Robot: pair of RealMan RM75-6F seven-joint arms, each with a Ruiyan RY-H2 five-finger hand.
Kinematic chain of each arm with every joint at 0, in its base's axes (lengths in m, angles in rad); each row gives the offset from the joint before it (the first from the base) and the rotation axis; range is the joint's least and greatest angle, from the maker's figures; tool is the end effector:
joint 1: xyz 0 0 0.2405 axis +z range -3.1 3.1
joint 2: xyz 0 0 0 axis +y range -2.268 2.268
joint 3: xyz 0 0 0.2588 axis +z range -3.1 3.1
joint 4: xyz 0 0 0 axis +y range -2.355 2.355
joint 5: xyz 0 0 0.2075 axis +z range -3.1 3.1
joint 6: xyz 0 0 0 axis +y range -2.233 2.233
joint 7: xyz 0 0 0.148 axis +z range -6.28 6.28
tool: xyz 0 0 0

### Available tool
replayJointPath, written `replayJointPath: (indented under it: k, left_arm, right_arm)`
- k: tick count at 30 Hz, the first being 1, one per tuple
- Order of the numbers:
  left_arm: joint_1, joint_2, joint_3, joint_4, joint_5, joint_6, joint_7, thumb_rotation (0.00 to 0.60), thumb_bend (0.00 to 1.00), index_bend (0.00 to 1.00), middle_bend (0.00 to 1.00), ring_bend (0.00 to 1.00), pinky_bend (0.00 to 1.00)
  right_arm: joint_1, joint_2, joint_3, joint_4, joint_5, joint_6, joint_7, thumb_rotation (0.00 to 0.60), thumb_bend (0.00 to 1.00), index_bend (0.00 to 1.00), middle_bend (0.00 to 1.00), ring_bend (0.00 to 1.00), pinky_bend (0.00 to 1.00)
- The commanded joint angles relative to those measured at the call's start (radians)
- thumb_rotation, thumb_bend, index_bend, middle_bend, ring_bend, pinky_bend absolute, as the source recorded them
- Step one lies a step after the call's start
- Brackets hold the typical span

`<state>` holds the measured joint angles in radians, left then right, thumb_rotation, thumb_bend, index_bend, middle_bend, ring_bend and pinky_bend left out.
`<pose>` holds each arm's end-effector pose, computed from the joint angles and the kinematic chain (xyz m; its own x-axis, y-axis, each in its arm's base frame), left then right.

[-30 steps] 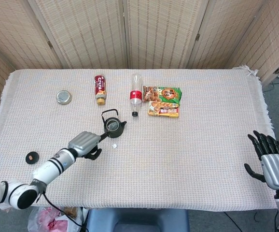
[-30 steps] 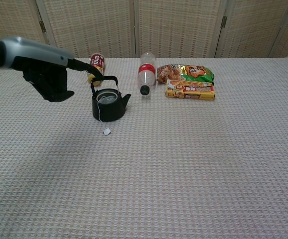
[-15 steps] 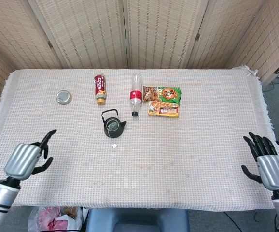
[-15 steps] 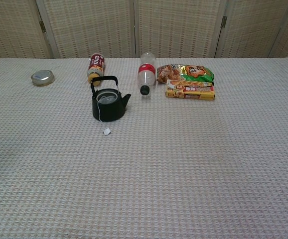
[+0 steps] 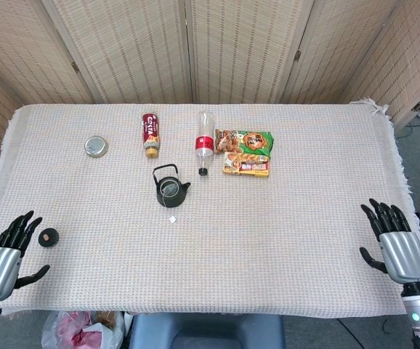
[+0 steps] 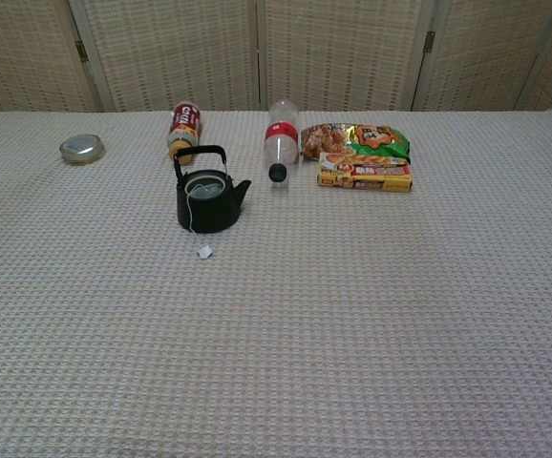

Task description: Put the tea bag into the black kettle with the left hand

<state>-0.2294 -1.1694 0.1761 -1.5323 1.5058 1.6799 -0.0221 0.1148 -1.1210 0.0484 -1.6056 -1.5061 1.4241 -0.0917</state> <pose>-0.3032 0.1849 0.1516 0.4154 -0.0295 0.9092 0.8975 -0.1493 -0.4149 -0.3107 -0.1939 0.1538 0.4836 -0.0482 0.8740 -0.8751 -0.0469 0.4816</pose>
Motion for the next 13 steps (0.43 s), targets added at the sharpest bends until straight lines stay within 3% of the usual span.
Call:
replayJointPath:
  k: [1, 13]
  left_arm:
    - [0.037, -0.022, -0.021, 0.031, 0.028, 0.023, -0.005, 0.600, 0.18, 0.00, 0.00, 0.00, 0.20]
    - [0.051, -0.015, -0.077, 0.003, -0.008, -0.073, 0.050, 0.600, 0.17, 0.00, 0.00, 0.00, 0.18]
  right_arm:
    - [-0.008, -0.012, 0.010, -0.003, 0.011, 0.021, -0.025, 0.600, 0.23, 0.00, 0.00, 0.00, 0.00]
    - [-0.027, -0.023, 0.009, -0.002, -0.002, 0.063, -0.050, 0.600, 0.23, 0.00, 0.00, 0.00, 0.00]
